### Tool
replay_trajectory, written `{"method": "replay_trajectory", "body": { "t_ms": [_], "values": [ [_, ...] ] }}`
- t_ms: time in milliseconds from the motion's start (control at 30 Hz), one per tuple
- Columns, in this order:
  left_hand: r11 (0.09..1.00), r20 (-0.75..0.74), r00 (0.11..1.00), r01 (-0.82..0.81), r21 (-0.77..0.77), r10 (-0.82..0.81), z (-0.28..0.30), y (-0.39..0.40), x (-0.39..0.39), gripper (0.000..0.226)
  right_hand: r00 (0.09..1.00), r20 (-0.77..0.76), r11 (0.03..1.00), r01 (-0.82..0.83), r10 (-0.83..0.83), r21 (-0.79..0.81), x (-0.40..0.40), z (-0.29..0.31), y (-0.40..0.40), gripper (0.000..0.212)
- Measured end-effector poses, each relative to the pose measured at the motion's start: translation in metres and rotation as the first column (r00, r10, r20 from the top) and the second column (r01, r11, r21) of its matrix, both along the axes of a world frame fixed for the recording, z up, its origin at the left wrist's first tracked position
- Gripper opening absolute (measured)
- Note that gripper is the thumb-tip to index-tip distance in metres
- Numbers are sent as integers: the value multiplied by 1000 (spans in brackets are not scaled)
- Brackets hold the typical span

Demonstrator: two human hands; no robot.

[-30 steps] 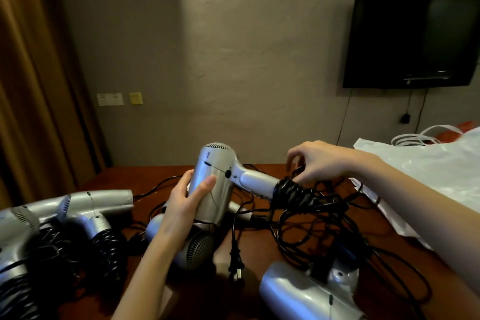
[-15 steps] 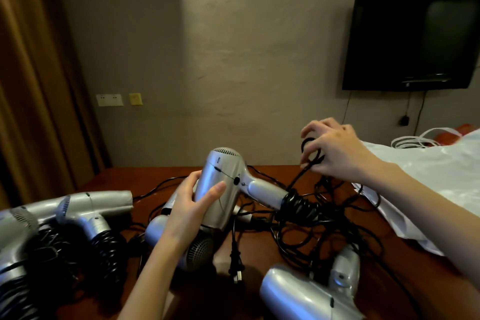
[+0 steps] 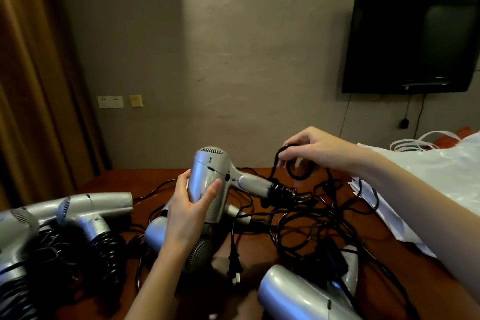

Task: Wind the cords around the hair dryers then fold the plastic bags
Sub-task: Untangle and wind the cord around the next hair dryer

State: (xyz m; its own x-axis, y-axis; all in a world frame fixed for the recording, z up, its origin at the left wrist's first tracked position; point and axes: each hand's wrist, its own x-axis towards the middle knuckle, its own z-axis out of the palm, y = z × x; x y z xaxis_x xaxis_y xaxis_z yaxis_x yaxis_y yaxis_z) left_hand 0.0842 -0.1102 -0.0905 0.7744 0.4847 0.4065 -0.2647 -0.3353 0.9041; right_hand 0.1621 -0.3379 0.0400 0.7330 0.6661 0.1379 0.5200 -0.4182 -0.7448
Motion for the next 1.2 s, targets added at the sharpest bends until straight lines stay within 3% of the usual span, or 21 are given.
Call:
{"method": "replay_trajectory", "body": {
  "t_ms": [100,200,267,367,467,600,733,867,1067,1133,1200],
  "values": [
    [997,6,997,-78,-29,78,2,0,0,82,992,-62,992,-116,113,-54,-11,-19,4,14],
    [983,13,993,-117,-138,120,0,4,0,92,966,121,950,-194,229,-247,-23,-50,13,20],
    [973,8,993,-112,-204,116,1,6,0,93,929,265,921,-156,260,-356,-26,-68,19,24],
    [965,27,996,-76,-250,85,2,6,1,82,902,323,904,-141,285,-404,-27,-79,26,24],
    [944,42,998,-35,-328,51,4,6,0,75,921,225,932,-262,319,-252,-26,-88,35,11],
    [922,53,998,-9,-387,32,7,7,0,58,953,-80,956,-288,292,56,-27,-94,40,43],
    [912,71,997,21,-410,9,7,7,0,58,931,-214,953,-302,296,7,-14,-98,36,47],
    [910,79,996,63,-411,-33,7,5,-1,75,965,-196,976,-195,173,-96,-4,-104,35,58],
    [911,67,992,129,-393,-111,7,10,0,70,944,-320,986,-31,82,161,11,-110,27,36],
    [908,54,986,165,-385,-156,7,10,0,62,900,-409,958,-29,149,286,15,-111,21,28],
    [888,55,977,210,-410,-205,6,12,2,62,844,-478,925,-52,242,377,21,-113,16,34]
  ]
}}
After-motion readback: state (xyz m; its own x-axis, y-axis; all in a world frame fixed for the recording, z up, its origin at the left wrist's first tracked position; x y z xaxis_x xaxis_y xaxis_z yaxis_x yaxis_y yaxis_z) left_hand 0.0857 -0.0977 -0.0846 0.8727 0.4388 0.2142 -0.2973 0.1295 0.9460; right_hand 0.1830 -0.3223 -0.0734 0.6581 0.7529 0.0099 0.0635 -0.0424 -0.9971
